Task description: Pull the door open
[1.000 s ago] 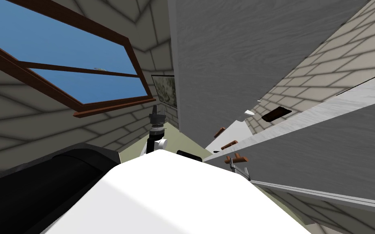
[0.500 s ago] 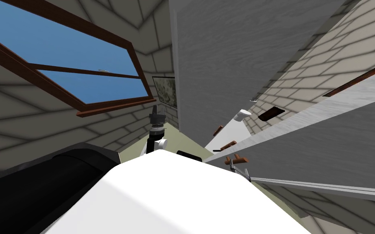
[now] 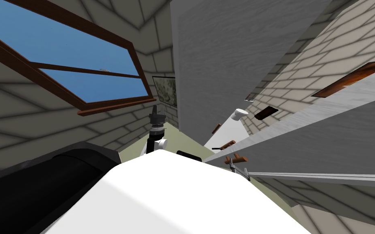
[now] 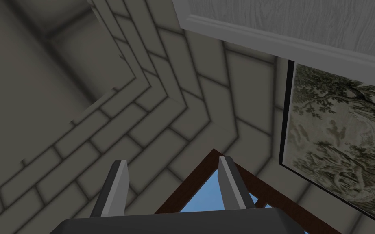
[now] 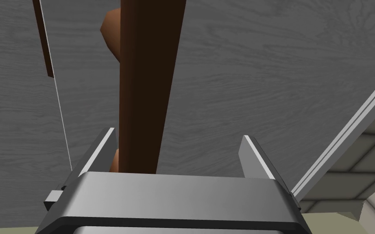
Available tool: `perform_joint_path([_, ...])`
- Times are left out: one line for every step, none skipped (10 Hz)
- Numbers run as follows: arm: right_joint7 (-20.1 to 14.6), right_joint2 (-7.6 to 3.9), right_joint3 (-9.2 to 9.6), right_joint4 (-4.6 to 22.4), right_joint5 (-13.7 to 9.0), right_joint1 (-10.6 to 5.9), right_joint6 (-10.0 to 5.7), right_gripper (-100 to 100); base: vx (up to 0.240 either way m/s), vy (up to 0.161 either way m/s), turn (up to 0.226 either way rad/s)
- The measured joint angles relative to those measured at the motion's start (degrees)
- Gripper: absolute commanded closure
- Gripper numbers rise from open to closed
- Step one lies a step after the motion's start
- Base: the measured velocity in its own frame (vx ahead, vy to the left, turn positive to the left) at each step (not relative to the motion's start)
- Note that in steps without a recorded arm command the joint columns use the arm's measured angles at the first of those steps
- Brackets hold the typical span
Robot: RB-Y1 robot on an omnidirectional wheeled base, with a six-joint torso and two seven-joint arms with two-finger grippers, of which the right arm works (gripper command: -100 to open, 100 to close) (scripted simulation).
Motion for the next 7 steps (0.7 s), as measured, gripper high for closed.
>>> perform_joint_path([-0.2,-0.16,0.05,0.0,0.0,0.43,-0.09,100,-0.025,0.005,-0.028])
perform_joint_path([-0.5,-0.38,0.1,-0.6,0.1,1.39,-0.18,100,-0.027,0.005,-0.025])
perform_joint_path([-1.0,-0.25,0.31,1.7,0.3,0.45,-1.25,100,-0.019,0.005,-0.003])
perform_joint_path([-1.0,-0.48,0.2,0.9,0.1,0.86,-0.73,100,-0.051,0.011,-0.031])
perform_joint_path([-0.7,-0.46,0.04,0.2,0.1,0.92,-0.08,100,-0.049,0.007,0.002])
perform_joint_path([-0.8,-0.71,0.02,0.1,0.2,0.85,0.15,100,-0.018,-0.01,-0.003])
perform_joint_path([-0.8,-0.53,0.03,0.9,0.2,0.22,0.01,100,0.0,-0.011,-0.005])
